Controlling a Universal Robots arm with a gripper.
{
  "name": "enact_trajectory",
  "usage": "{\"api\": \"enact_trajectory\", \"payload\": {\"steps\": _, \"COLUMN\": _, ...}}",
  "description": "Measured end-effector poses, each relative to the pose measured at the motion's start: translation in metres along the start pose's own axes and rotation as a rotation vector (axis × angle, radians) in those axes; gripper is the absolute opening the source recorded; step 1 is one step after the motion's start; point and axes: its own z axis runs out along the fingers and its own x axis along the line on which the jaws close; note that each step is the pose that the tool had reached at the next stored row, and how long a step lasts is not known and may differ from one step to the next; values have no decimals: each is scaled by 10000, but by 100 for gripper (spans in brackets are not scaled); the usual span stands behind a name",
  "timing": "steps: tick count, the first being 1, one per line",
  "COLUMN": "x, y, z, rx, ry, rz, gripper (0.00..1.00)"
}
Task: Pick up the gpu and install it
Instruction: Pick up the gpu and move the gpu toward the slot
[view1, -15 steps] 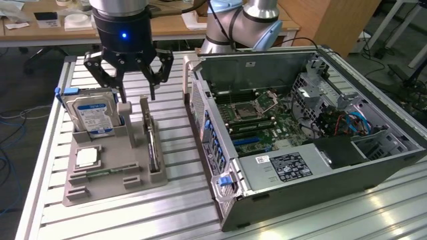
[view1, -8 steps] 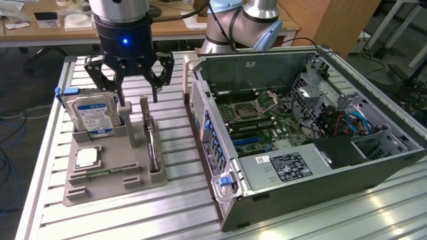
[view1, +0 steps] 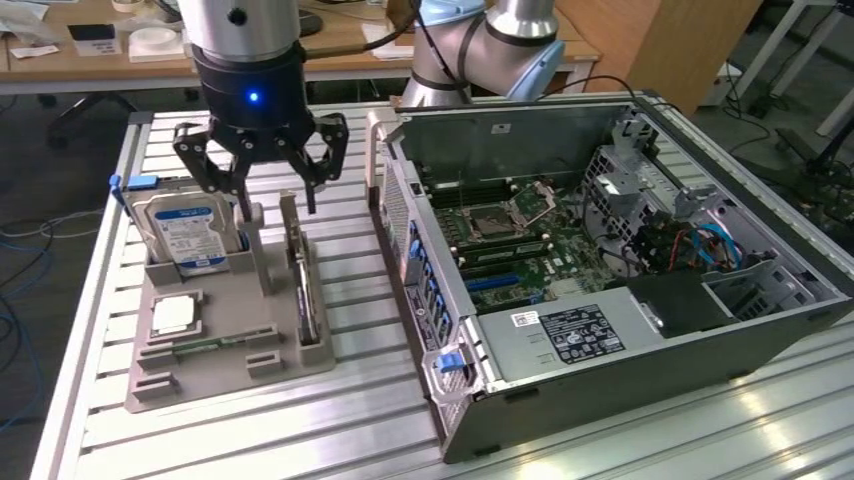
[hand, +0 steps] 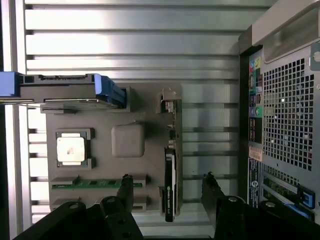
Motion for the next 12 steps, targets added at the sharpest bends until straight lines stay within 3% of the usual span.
{"api": "enact_trajectory", "payload": {"steps": 12, "x": 1, "y": -36, "z": 178, "rx": -5, "ry": 19, "rz": -462, "gripper": 66}}
